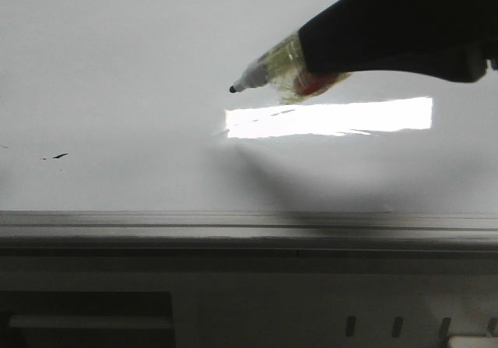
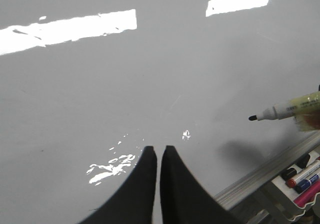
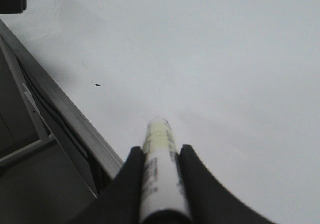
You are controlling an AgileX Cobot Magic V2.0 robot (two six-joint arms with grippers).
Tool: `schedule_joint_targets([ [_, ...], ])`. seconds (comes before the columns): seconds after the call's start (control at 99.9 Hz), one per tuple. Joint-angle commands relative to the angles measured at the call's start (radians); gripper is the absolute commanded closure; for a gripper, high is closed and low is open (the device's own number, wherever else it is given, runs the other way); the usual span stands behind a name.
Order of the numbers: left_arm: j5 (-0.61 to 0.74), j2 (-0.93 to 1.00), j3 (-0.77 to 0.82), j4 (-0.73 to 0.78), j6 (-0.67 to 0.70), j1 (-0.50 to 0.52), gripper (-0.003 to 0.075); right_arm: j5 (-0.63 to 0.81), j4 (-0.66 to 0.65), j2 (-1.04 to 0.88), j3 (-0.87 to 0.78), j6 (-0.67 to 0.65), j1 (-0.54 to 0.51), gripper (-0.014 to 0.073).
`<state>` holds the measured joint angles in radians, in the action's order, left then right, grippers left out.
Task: Write number 4 on whiteboard
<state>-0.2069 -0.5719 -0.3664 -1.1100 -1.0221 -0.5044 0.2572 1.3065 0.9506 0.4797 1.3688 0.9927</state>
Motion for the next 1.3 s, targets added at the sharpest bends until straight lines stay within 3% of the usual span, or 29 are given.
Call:
schedule_joint_targets([
  [0.0,0.043,-0.001,-0.029,-0.031,0.010,0.000,0.0740,0.071,-0.038,0.008,0.054,0.001,0.000,0.0658],
  [0.15,0.041,-0.001,-0.029,-0.031,0.010,0.000,0.0740,0.160,-0.038,0.017,0.061,0.001,0.000,0.0658],
  [0.851,0.036,-0.001,-0.029,-0.057,0.010,0.000,0.0740,0.291,-0.030,0.093,0.061,0.001,0.000,0.0658],
  [1.291,0.036,-0.001,-0.029,-0.057,0.010,0.000,0.0740,0.251,0.022,0.138,0.061,0.001,0.000,0.0658],
])
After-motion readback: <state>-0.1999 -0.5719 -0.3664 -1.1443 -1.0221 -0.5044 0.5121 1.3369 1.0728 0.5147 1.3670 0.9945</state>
